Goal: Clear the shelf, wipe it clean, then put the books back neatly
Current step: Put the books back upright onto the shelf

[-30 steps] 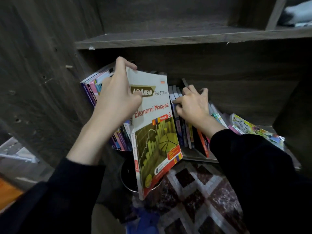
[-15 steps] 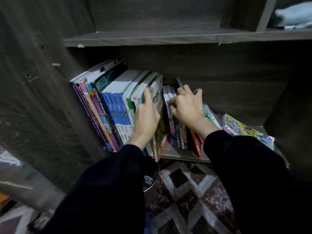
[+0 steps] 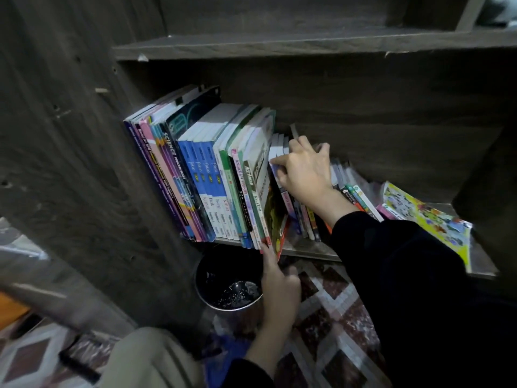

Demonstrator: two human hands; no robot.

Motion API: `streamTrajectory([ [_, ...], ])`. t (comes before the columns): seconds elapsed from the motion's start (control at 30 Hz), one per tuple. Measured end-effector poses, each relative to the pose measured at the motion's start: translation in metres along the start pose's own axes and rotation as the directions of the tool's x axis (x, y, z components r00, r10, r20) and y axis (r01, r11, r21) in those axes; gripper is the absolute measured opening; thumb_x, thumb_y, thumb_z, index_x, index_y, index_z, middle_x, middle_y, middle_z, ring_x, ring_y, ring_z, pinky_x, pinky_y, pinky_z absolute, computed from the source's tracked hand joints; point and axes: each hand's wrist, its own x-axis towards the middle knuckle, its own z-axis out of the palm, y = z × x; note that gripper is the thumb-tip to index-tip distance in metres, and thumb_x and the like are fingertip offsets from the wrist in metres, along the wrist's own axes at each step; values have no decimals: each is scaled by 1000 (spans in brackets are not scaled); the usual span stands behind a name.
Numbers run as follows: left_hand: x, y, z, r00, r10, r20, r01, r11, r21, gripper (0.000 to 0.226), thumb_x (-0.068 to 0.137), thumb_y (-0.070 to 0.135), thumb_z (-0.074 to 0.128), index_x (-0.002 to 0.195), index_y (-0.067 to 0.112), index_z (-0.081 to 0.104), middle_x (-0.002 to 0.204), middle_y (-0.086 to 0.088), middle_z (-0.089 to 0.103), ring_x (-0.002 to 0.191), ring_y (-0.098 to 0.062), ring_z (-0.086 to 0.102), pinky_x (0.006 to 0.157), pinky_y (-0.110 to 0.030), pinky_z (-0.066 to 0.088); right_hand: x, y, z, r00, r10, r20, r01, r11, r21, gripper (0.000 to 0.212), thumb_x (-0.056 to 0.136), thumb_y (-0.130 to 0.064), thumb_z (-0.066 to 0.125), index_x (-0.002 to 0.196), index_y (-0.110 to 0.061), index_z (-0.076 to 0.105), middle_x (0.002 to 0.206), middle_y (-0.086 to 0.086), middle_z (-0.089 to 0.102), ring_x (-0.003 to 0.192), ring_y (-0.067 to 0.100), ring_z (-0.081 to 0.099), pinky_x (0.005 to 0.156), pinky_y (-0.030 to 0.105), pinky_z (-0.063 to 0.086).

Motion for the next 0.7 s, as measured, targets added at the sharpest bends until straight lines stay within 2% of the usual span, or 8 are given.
streamTrajectory([
  [0.07,10,7,12,936,-332,116,352,887,-301,70,94,-8,40,153,15,9,133,-21,50,95,-22,53,81,-23,42,1,-1,1,1000,3,0,-3,1000,5,32,94,-30,48,122,-35,63,123,3,51,124,21,35,95,47,28],
  [0.1,19,10,16,901,-406,155,429,774,-465,70,92,-13,37,153,11,11,132,-21,51,101,-24,53,83,-22,44,1,-1,1,1000,3,1,-3,1000,7,32,94,-30,48,122,-35,63,123,3,51,124,21,35,95,47,28],
  [0.2,35,17,28,879,-437,189,416,512,-751,67,84,-22,30,147,1,25,140,-22,42,126,-33,44,111,-34,33,2,0,1,1000,-6,0,6,1000,-2,31,94,-31,49,122,-34,63,124,4,51,124,22,35,95,48,28],
  [0.27,32,25,29,874,-466,141,386,487,-783,70,83,-23,25,148,4,23,142,-19,39,125,-29,41,115,-38,25,2,0,2,1000,-13,-3,13,1000,-14,31,94,-31,49,121,-34,63,124,5,51,124,22,35,95,47,28],
  [0.37,31,30,28,867,-490,88,362,499,-788,68,88,-21,22,151,4,15,151,-15,30,138,-26,29,110,-29,24,2,0,4,1000,-22,-13,22,999,-25,30,94,-31,48,121,-33,64,124,5,51,124,23,35,94,47,29],
  [0.5,47,21,24,856,-493,157,420,484,-767,70,86,-19,26,151,6,17,153,-14,27,142,-26,24,112,-32,22,4,0,6,999,-25,-29,25,999,-28,30,94,-31,48,120,-33,64,123,5,52,123,23,35,94,47,29],
  [0.63,56,5,9,751,-626,209,467,279,-839,57,91,-13,27,146,-4,22,155,-19,21,145,-31,16,116,-49,16,4,-3,10,998,-28,-57,27,999,-23,30,95,-31,48,119,-32,65,123,5,52,121,23,37,91,45,29],
  [0.7,67,0,-1,785,-593,180,405,271,-873,54,92,-11,27,145,-11,17,155,-24,14,145,-36,10,118,-48,10,3,-5,12,998,-42,-56,41,999,-17,31,95,-30,47,119,-32,66,124,5,52,121,23,36,91,44,29],
])
